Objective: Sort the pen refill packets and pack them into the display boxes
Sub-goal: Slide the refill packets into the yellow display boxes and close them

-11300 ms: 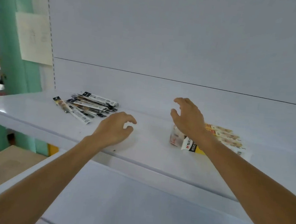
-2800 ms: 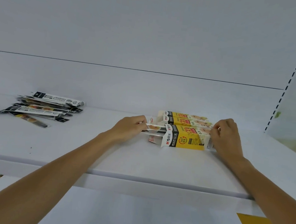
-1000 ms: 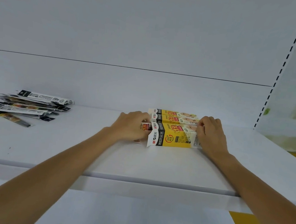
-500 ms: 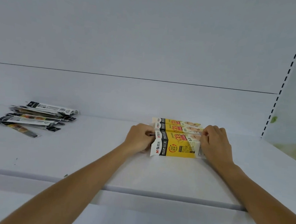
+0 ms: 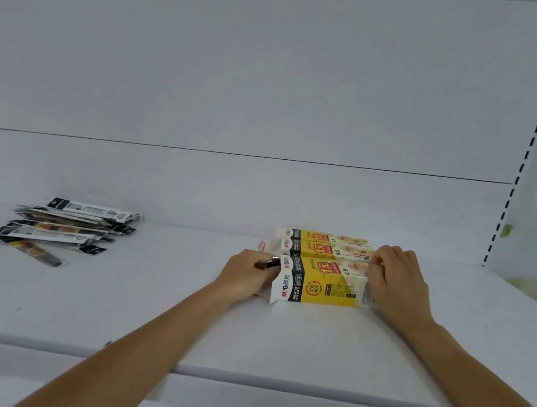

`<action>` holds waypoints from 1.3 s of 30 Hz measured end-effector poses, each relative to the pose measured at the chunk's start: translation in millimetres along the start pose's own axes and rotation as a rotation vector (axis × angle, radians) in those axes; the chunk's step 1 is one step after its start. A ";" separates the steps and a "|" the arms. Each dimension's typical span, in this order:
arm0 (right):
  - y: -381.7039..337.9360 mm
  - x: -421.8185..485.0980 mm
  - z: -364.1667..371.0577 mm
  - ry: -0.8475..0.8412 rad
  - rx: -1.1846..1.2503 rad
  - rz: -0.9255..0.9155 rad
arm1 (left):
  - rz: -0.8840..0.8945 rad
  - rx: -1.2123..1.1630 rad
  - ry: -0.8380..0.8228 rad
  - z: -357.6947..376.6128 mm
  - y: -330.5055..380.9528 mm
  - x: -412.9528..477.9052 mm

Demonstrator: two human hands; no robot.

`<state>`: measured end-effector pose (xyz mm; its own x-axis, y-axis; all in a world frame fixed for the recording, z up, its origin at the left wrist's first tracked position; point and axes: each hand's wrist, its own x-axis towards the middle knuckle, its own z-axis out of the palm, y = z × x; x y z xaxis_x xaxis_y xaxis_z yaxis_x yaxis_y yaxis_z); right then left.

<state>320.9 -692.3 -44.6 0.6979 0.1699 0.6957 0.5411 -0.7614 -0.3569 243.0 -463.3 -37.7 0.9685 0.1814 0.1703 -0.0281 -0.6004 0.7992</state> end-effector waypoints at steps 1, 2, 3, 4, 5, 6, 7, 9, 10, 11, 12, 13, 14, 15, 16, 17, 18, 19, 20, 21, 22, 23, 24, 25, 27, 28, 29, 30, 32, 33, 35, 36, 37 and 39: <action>-0.8 -0.1 0.1 0.006 0.001 -0.014 | -0.008 0.005 -0.021 0.9 0.6 1.6; -1.9 -0.4 0.3 0.005 -0.001 -0.017 | -0.018 0.031 -0.026 2.8 1.4 4.2; -2.7 -0.3 0.7 -0.005 -0.006 -0.007 | -0.041 0.086 -0.002 5.5 3.0 7.9; -2.7 -0.1 1.7 -0.018 -0.010 0.005 | -0.076 0.171 0.043 8.1 5.6 11.2; -2.8 0.1 1.9 -0.025 -0.007 0.011 | -0.123 0.262 0.091 10.2 9.9 12.1; -2.6 0.2 1.1 -0.029 0.003 0.015 | -0.165 0.330 0.112 11.2 14.9 11.2; -2.8 0.3 -0.2 -0.033 0.016 0.020 | -0.196 0.338 0.090 11.0 17.8 11.3; -2.9 -0.3 -3.1 -0.044 0.047 0.041 | -0.198 0.178 -0.006 7.4 17.2 14.0; -3.2 -1.1 -3.7 -0.045 0.056 0.050 | -0.177 0.074 -0.065 3.4 16.6 12.1; -3.6 -1.7 -3.8 -0.041 0.053 0.053 | -0.172 -0.012 -0.107 -0.3 15.5 8.6; -3.9 -2.1 -3.4 -0.035 0.045 0.055 | -0.171 -0.046 -0.093 -3.0 11.2 7.4; -4.7 -2.6 -3.0 -0.033 0.038 0.057 | -0.161 -0.042 -0.030 -5.7 7.2 6.9; -5.3 -2.4 -2.6 -0.033 0.035 0.060 | -0.140 -0.013 0.055 -7.5 4.5 6.4; -5.9 -2.0 -3.2 -0.032 0.036 0.064 | -0.125 0.020 0.136 -7.4 2.6 6.0; -6.1 -2.2 -3.6 -0.034 0.040 0.070 | -0.121 0.043 0.193 -5.4 0.1 5.9; -6.2 -2.4 -4.0 -0.036 0.045 0.074 | -0.118 0.049 0.229 -2.9 -1.6 6.9; -5.9 -2.7 -4.5 -0.038 0.051 0.077 | -0.111 0.054 0.239 -0.7 -3.0 8.8; -5.8 -3.1 -4.7 -0.042 0.053 0.081 | -0.102 0.070 0.234 1.0 -3.1 10.4; -5.6 -3.7 -4.6 -0.046 0.051 0.089 | -0.100 0.085 0.215 2.5 -0.9 11.3; -5.7 -4.2 -4.5 -0.049 0.047 0.092 | -0.114 0.081 0.188 4.2 0.9 12.6; -5.6 -4.6 -4.3 -0.049 0.039 0.087 | -0.136 0.061 0.153 5.6 3.6 13.3; -6.0 -4.5 -4.5 -0.046 0.025 0.075 | -0.154 0.047 0.117 7.3 5.6 14.7; -6.4 -4.5 -4.7 -0.046 0.008 0.061 | -0.168 0.048 0.086 9.0 7.3 16.3; -6.8 -4.3 -5.2 -0.046 -0.006 0.051 | -0.166 0.055 0.073 10.5 7.0 19.5; -7.0 -4.2 -5.1 -0.039 -0.016 0.053 | -0.134 0.070 0.043 9.4 6.1 21.6; -6.9 -4.3 -4.9 -0.031 -0.022 0.057 | -0.115 0.068 0.030 6.6 5.4 19.4; -7.0 -3.8 -4.6 -0.021 -0.032 0.057 | -0.095 0.053 0.036 2.3 4.3 16.4; -7.0 -3.3 -4.3 -0.014 -0.045 0.055 | -0.077 0.032 0.069 -3.3 3.2 11.7; -6.4 -2.4 -3.9 -0.009 -0.059 0.046 | -0.038 0.013 0.221 -13.2 0.7 -0.3; -6.2 -2.7 -3.5 -0.008 -0.056 0.044 | 0.003 0.039 0.293 -17.1 -0.8 -6.1; -6.0 -3.5 -3.2 -0.003 -0.053 0.044 | 0.117 0.124 0.279 -20.1 -1.2 -13.8; -6.2 -3.7 -3.5 0.002 -0.053 0.040 | 0.155 0.173 0.200 -18.3 0.5 -15.5; -6.6 -3.7 -3.8 0.005 -0.050 0.036 | 0.156 0.231 0.103 -14.5 2.5 -16.9; -8.0 -3.4 -4.4 -0.002 -0.038 0.035 | 0.101 0.354 -0.062 -5.7 4.5 -14.8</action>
<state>312.2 -689.5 -41.4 0.7171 0.1442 0.6818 0.4984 -0.7900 -0.3571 227.1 -464.2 -33.3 0.9786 0.0669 0.1945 -0.0474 -0.8470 0.5295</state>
